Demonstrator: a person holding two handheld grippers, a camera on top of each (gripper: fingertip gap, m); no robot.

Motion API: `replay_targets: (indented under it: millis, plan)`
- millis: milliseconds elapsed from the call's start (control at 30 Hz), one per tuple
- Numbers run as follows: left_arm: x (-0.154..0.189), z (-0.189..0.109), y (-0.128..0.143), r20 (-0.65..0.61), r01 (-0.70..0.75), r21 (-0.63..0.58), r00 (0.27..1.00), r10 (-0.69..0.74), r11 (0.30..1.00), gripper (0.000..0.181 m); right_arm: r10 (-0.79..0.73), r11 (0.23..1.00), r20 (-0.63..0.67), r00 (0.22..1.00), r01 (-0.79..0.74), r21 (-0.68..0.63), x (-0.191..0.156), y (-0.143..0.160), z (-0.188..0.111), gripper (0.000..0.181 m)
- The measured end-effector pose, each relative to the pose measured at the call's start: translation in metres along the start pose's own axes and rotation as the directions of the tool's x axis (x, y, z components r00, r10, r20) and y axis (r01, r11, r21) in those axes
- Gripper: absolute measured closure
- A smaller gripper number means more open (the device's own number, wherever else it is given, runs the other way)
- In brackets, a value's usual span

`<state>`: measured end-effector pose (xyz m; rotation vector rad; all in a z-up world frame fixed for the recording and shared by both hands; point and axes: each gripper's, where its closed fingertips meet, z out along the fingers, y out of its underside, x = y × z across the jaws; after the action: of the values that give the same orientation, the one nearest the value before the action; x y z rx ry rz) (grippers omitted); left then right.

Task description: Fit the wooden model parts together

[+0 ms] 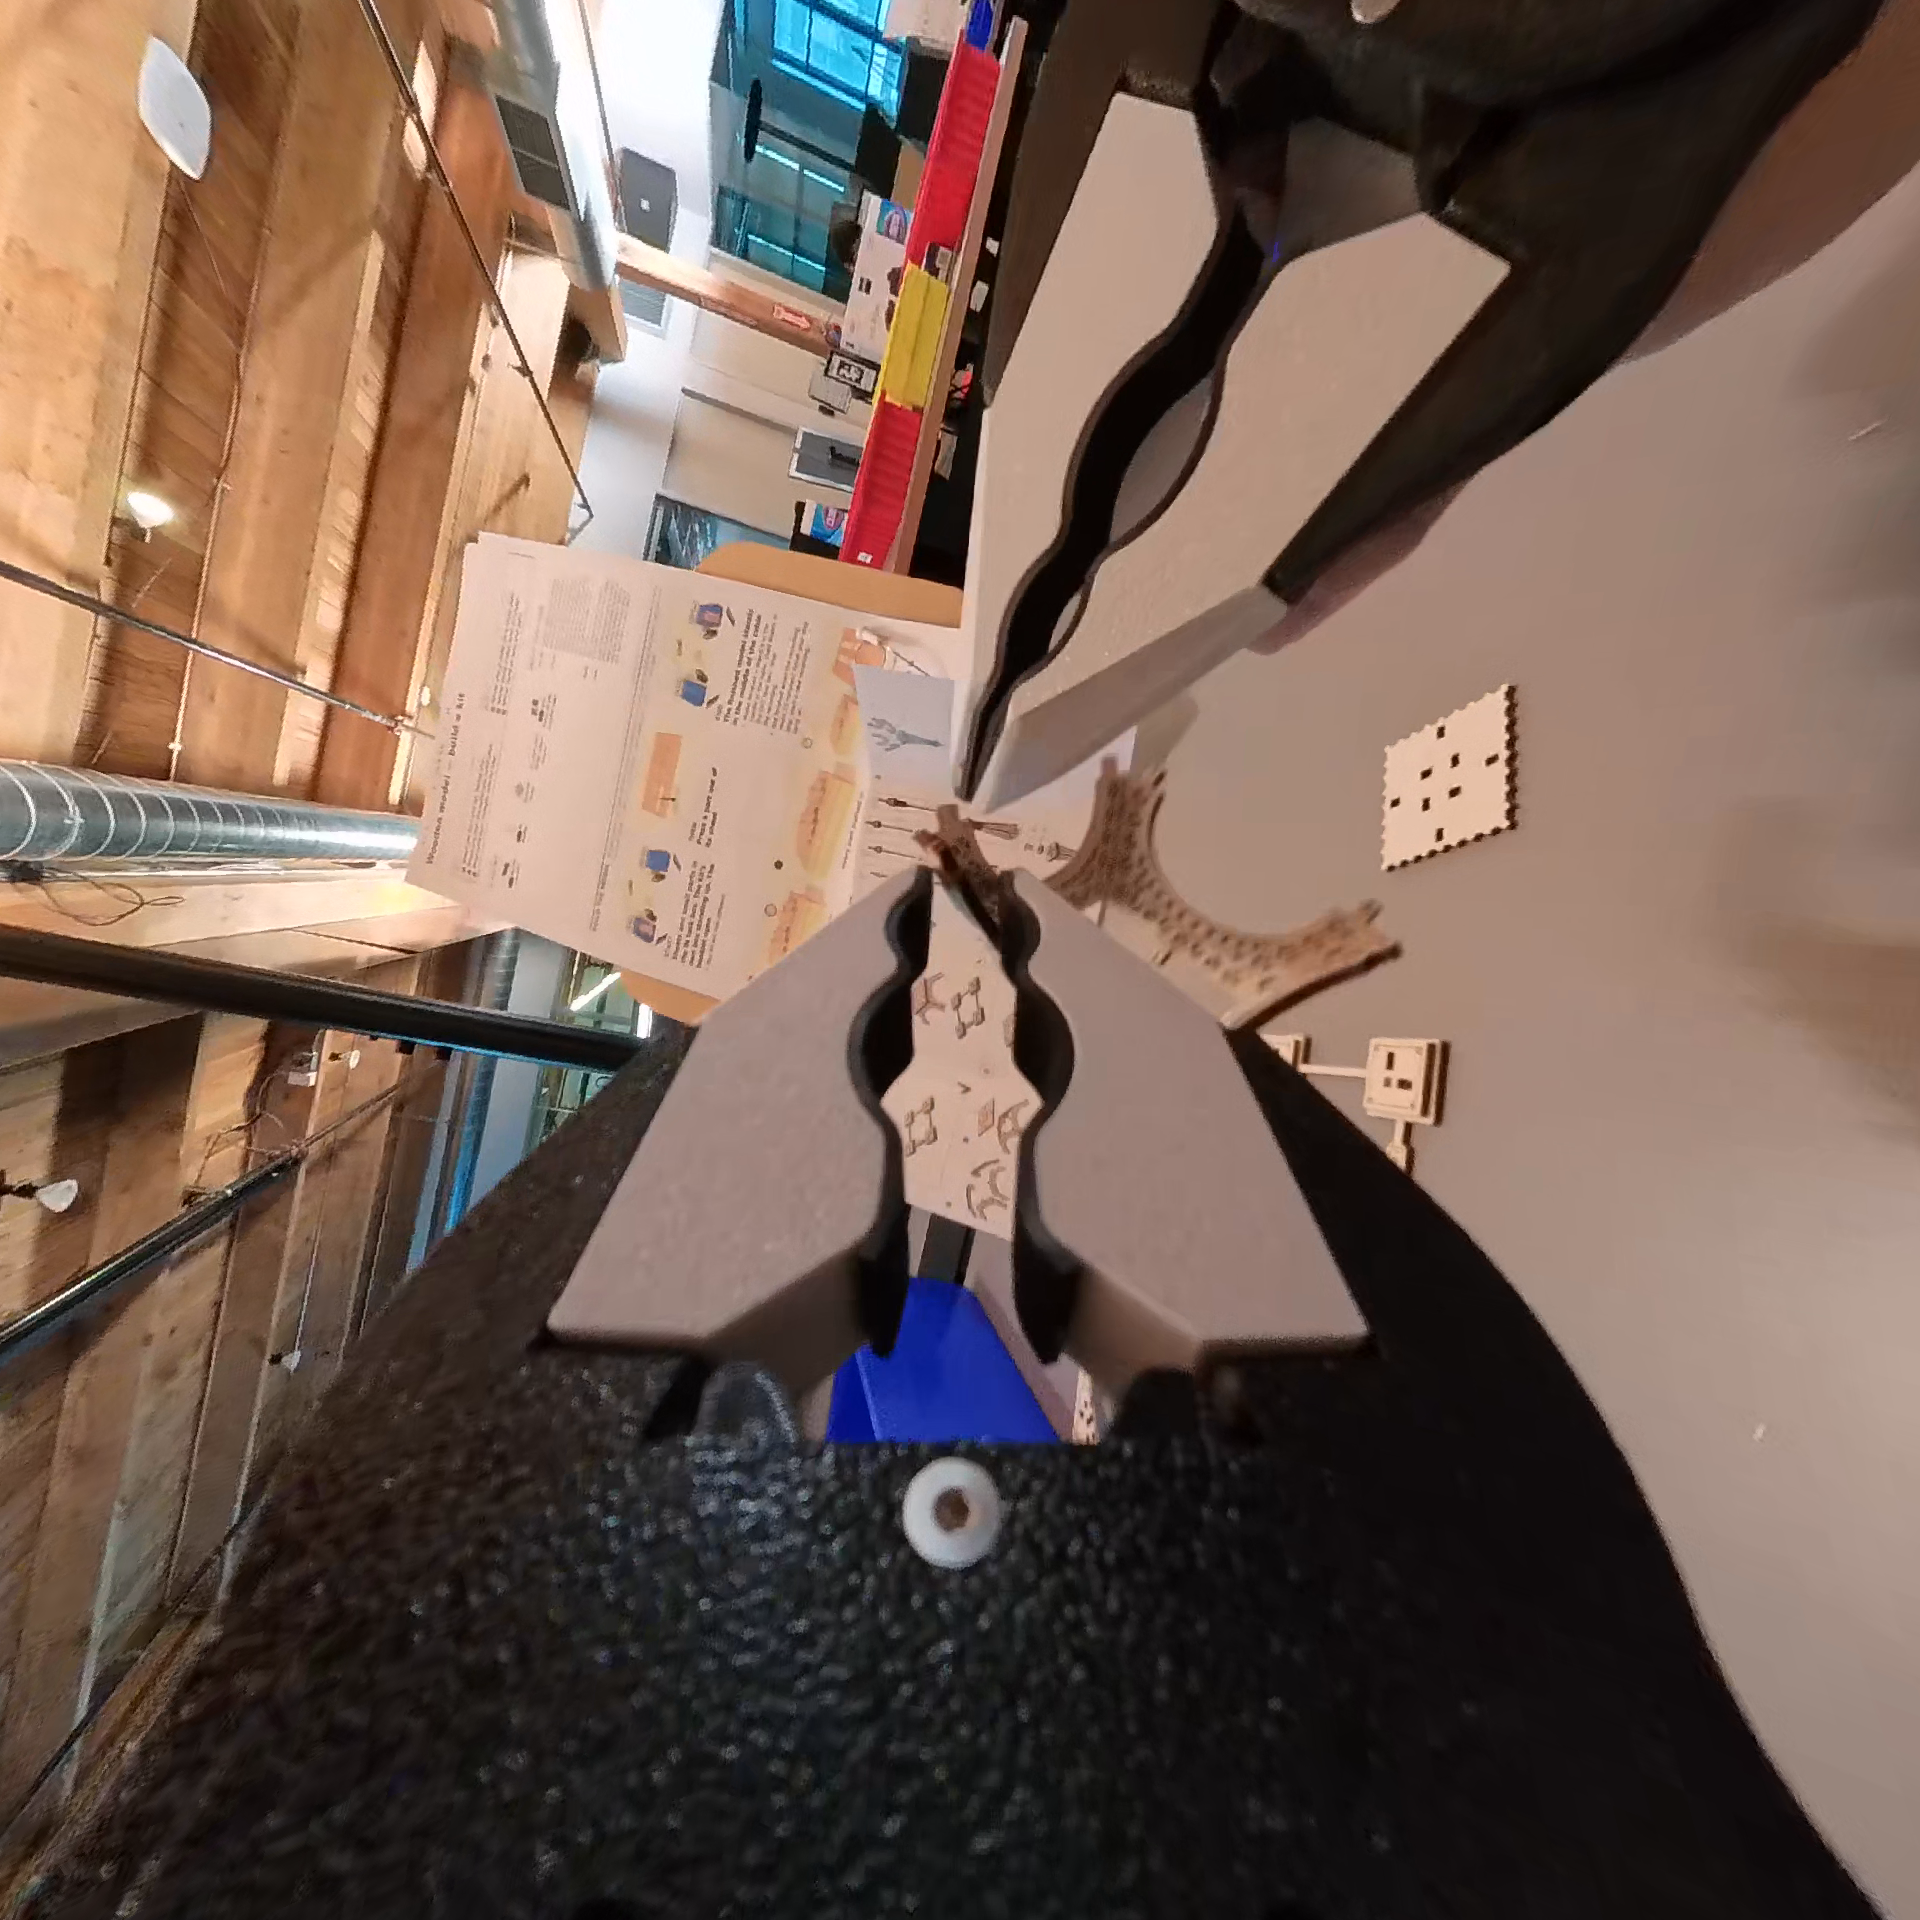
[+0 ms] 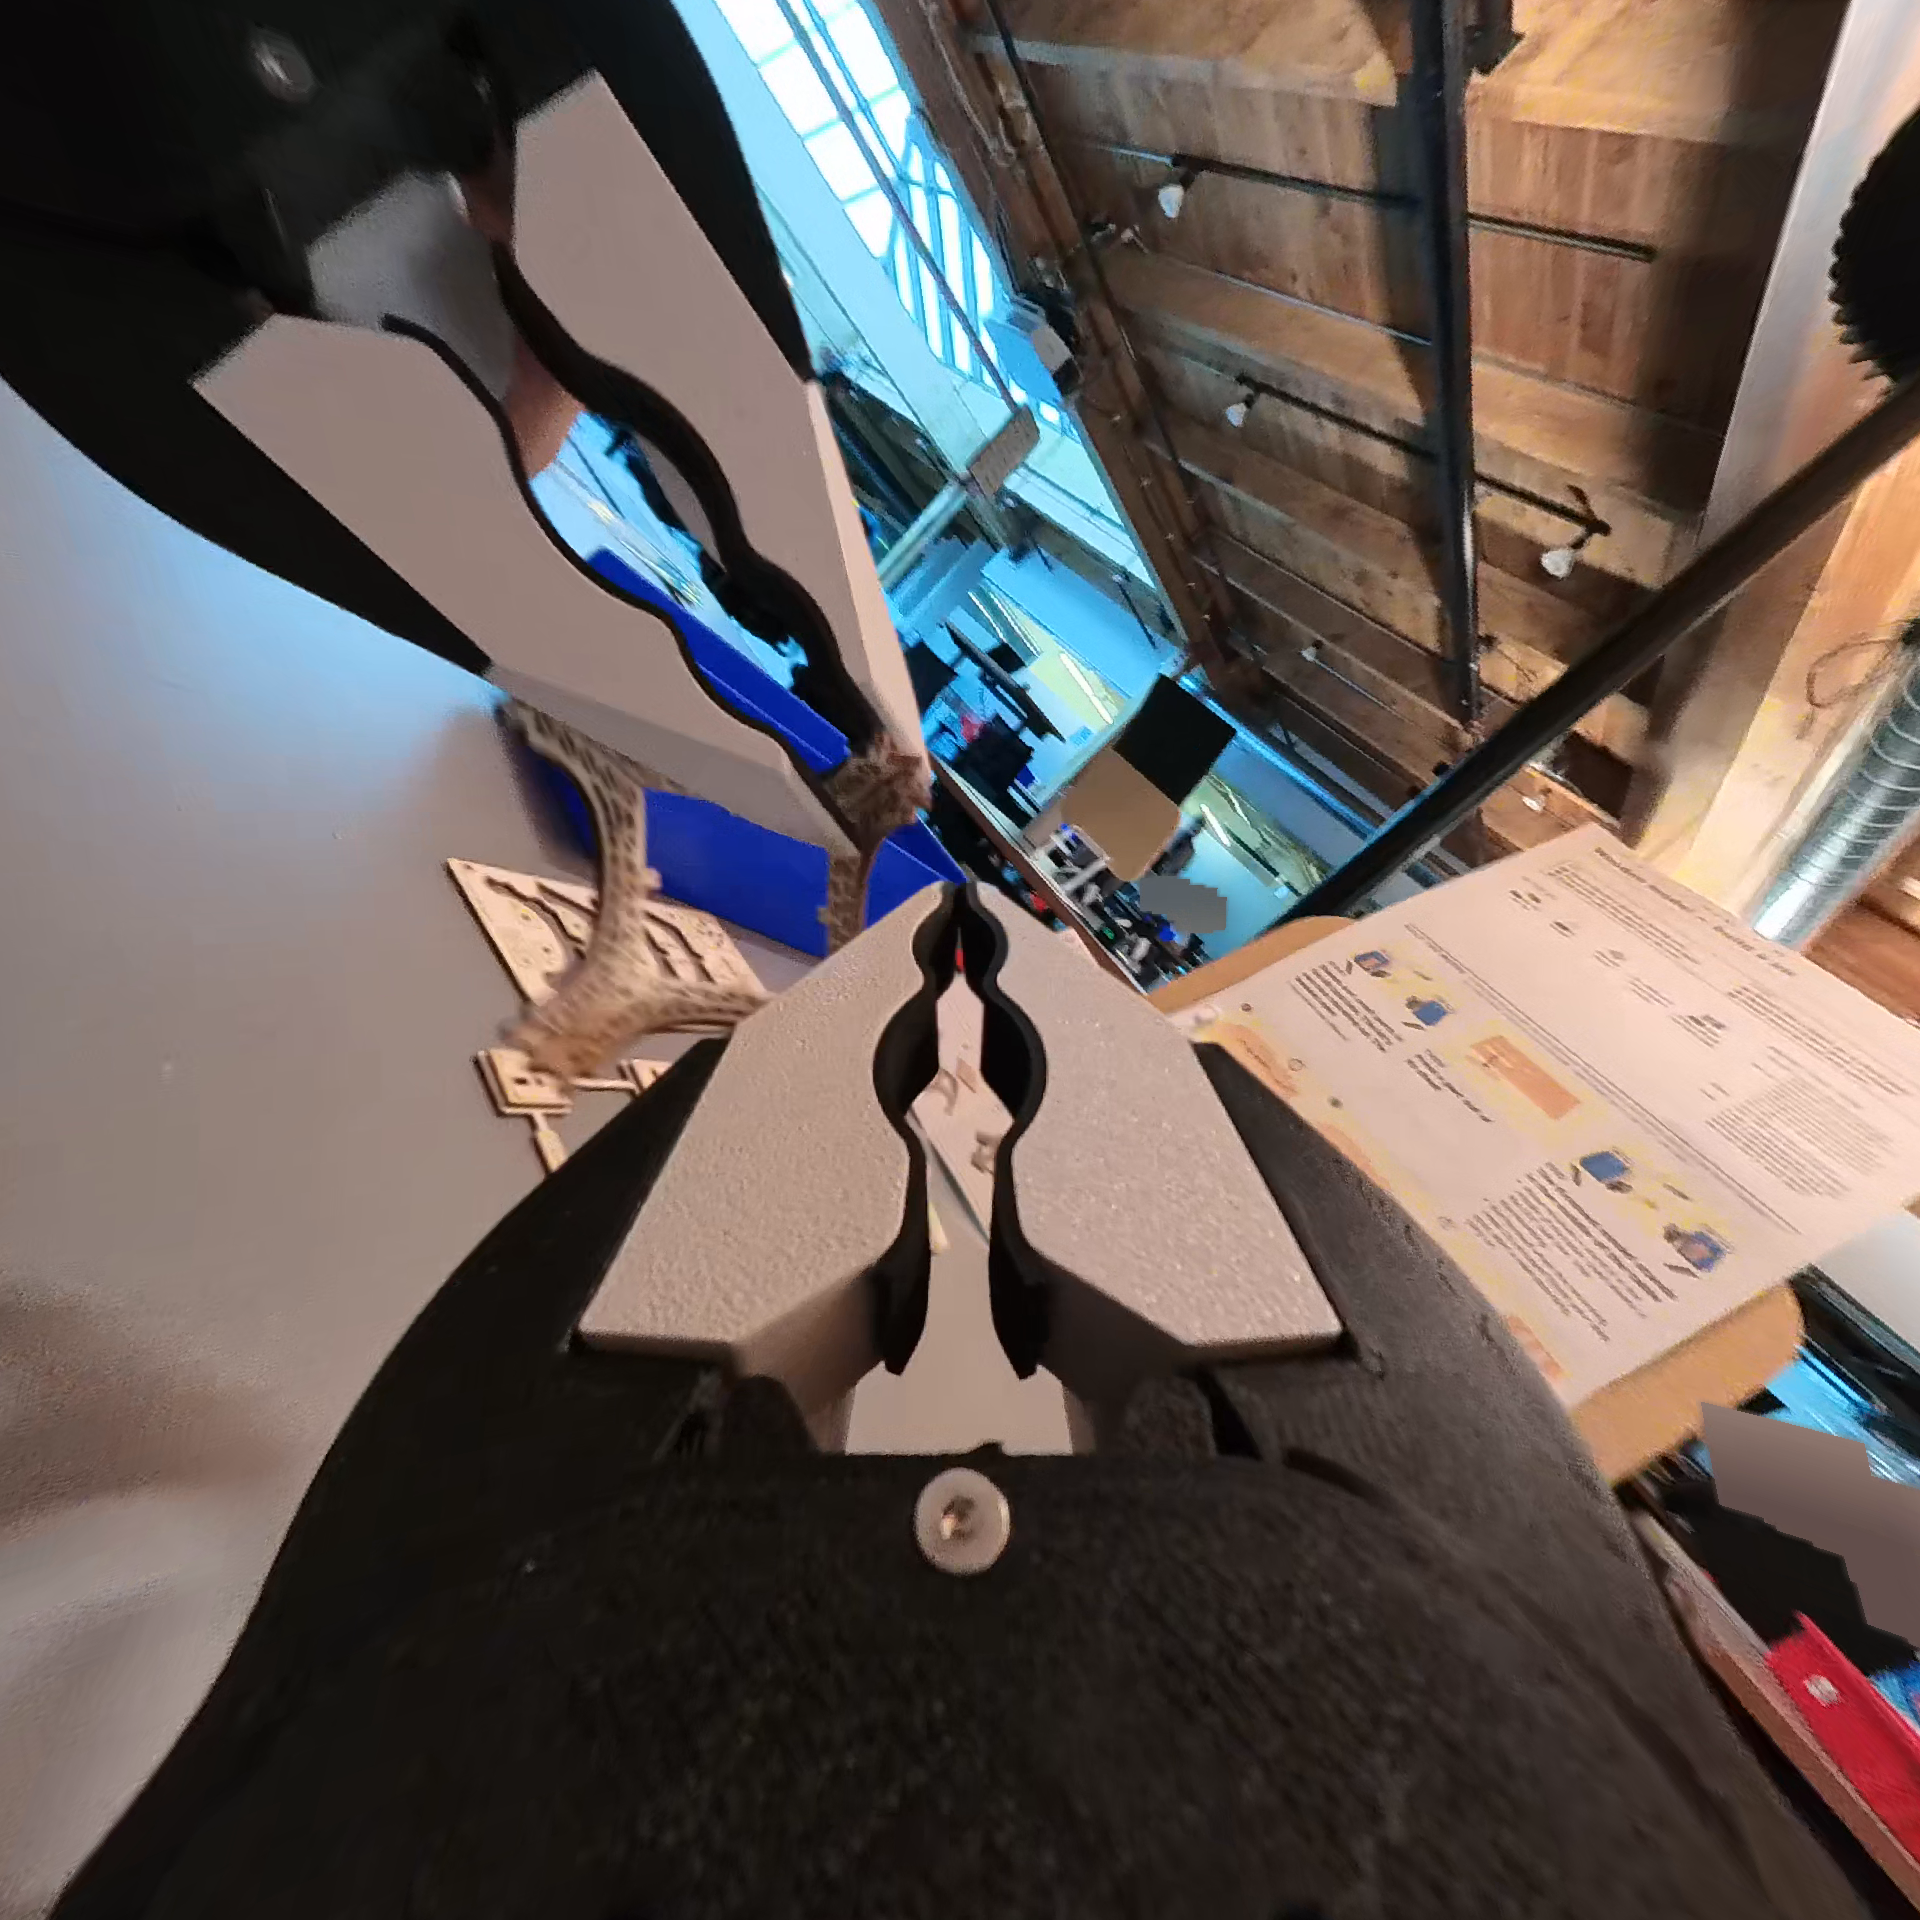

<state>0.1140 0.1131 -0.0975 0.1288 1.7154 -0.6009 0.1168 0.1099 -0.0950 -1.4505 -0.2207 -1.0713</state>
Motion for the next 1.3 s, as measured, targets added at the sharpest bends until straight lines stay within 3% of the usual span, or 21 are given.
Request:
replay_targets:
  millis: [100, 233, 400, 600, 667, 767, 833, 1033, 1300]
  plan:
    - [0.002, 0.002, 0.003, -0.002, -0.020, -0.012, 1.000, 0.020, 1.000, 0.176, -0.007, 0.999, 0.070, 0.998, 0.003, 0.049, -0.011, -0.006, -0.002, 0.181]
    - [0.001, 0.001, 0.002, 0.001, -0.023, 0.005, 1.000, 0.023, 1.000, 0.176, 0.073, 0.992, 0.153, 0.986, -0.087, 0.087, -0.018, -0.010, -0.004, 0.165]
    - [0.006, 0.001, 0.002, -0.014, -0.088, 0.017, 0.996, 0.088, 0.996, 0.177, 0.139, 0.983, 0.134, 0.981, -0.153, 0.102, -0.010, -0.013, -0.004, 0.168]
    - [0.008, 0.000, -0.002, -0.019, -0.095, 0.036, 0.995, 0.095, 0.995, 0.176, 0.082, 0.992, 0.159, 0.984, -0.096, 0.082, -0.017, -0.012, -0.003, 0.180]
    - [0.009, 0.000, 0.001, -0.027, -0.083, 0.031, 0.996, 0.083, 0.996, 0.175, 0.034, 0.997, 0.139, 0.990, -0.043, 0.062, -0.017, -0.011, -0.001, 0.180]
    - [0.006, -0.001, 0.004, -0.021, -0.062, 0.021, 0.998, 0.063, 0.998, 0.161, -0.155, 0.988, 0.005, 0.988, 0.155, -0.015, -0.004, -0.002, 0.000, 0.180]
    - [-0.001, -0.003, -0.001, 0.015, -0.047, 0.046, 0.999, 0.046, 0.998, 0.163, -0.217, 0.976, -0.055, 0.975, 0.215, -0.041, 0.003, -0.002, -0.001, 0.181]
    - [-0.002, -0.005, -0.014, 0.093, -0.134, 0.067, 0.988, 0.127, 0.989, 0.174, -0.224, 0.975, -0.075, 0.972, 0.224, -0.005, 0.001, -0.014, -0.002, 0.181]
    - [-0.010, -0.008, -0.018, 0.169, -0.151, 0.073, 0.976, 0.137, 0.986, 0.180, -0.104, 0.993, -0.083, 0.991, 0.108, 0.044, 0.002, -0.023, -0.003, 0.181]
